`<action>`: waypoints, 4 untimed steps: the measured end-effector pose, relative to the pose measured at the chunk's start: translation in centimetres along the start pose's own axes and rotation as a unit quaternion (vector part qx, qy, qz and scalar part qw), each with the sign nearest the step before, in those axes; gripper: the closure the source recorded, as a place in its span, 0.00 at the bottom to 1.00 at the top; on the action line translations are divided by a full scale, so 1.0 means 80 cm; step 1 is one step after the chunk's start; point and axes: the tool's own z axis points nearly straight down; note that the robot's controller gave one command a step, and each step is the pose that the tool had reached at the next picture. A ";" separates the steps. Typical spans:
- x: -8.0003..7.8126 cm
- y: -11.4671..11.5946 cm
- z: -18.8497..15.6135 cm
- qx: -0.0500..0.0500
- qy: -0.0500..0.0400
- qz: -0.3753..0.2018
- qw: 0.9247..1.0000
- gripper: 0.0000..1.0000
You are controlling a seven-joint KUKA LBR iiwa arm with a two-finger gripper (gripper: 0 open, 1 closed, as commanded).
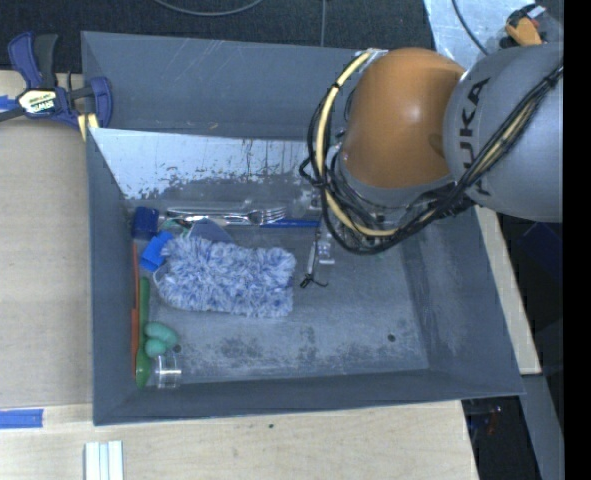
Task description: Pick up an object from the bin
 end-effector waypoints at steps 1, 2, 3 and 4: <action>-0.011 0.028 0.131 -0.001 -0.008 -0.003 1.000 1.00; -0.011 0.028 0.131 -0.001 -0.008 -0.003 1.000 1.00; -0.028 0.019 0.062 -0.001 -0.013 -0.057 0.998 1.00; -0.003 0.051 0.141 -0.001 -0.008 -0.013 1.000 1.00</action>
Offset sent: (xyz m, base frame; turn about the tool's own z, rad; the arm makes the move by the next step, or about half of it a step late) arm 0.0000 0.0000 0.0000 0.0000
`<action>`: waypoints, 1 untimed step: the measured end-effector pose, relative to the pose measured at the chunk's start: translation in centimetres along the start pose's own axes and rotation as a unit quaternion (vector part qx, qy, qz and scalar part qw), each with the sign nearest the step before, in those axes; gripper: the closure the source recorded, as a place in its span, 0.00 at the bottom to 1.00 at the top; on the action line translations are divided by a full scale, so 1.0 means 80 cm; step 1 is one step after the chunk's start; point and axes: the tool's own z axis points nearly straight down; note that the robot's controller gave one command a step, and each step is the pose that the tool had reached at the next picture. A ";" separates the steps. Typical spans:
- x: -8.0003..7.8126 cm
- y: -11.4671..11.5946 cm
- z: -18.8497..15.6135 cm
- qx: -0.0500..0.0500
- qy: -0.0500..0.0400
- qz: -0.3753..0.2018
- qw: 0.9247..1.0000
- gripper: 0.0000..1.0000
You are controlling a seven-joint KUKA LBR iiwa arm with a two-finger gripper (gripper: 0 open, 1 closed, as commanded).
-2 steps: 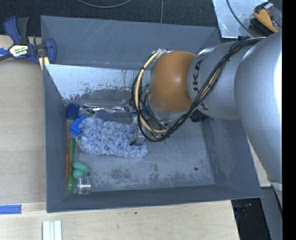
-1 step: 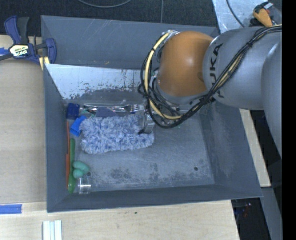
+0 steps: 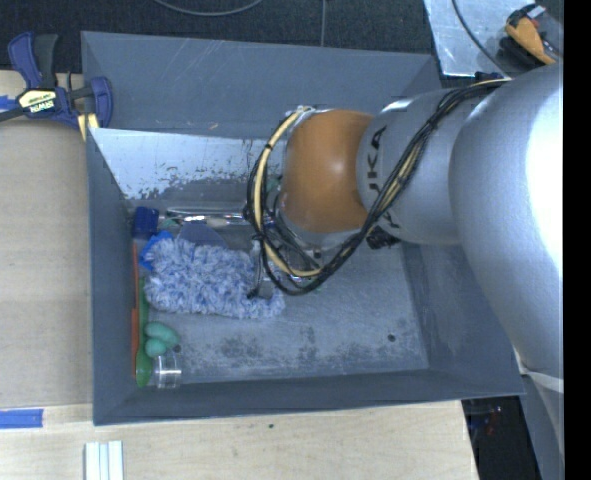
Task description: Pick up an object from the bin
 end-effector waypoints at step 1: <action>-0.001 -0.018 0.005 -0.002 -0.011 -0.017 1.000 1.00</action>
Offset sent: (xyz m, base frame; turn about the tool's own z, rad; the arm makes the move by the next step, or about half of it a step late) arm -0.0066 -0.0046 0.0006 -0.0111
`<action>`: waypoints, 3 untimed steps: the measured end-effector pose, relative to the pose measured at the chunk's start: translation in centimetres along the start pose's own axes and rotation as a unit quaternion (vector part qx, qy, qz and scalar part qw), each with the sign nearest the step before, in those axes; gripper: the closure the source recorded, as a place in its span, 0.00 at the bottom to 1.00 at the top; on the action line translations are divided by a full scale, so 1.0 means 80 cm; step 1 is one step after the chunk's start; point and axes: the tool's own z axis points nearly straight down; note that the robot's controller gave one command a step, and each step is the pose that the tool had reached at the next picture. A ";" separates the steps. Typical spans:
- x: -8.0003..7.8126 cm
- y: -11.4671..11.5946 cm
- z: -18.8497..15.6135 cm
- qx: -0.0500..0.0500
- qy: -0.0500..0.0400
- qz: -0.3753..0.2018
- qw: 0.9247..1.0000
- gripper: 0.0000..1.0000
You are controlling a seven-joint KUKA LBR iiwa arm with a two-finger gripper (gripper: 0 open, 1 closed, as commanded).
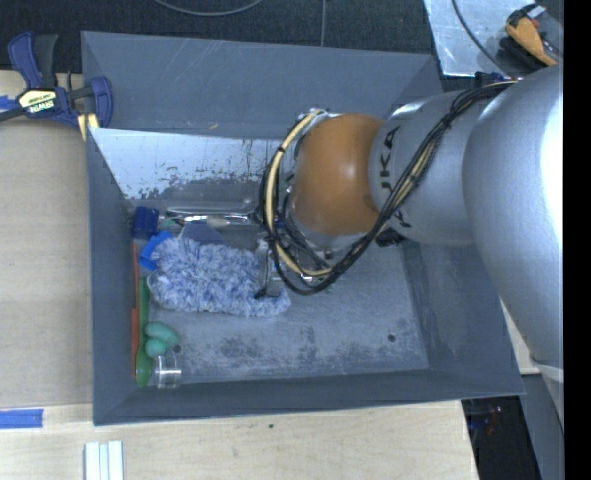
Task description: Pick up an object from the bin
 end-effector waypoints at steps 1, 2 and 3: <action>0.006 0.013 -0.008 0.001 0.003 0.011 1.000 1.00; 0.009 0.022 0.000 0.001 -0.003 0.002 1.000 1.00; -0.002 0.032 -0.114 0.001 0.002 0.001 1.000 1.00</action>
Offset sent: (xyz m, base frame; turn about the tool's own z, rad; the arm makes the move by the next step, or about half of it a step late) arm -0.0097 0.0196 -0.0035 0.0039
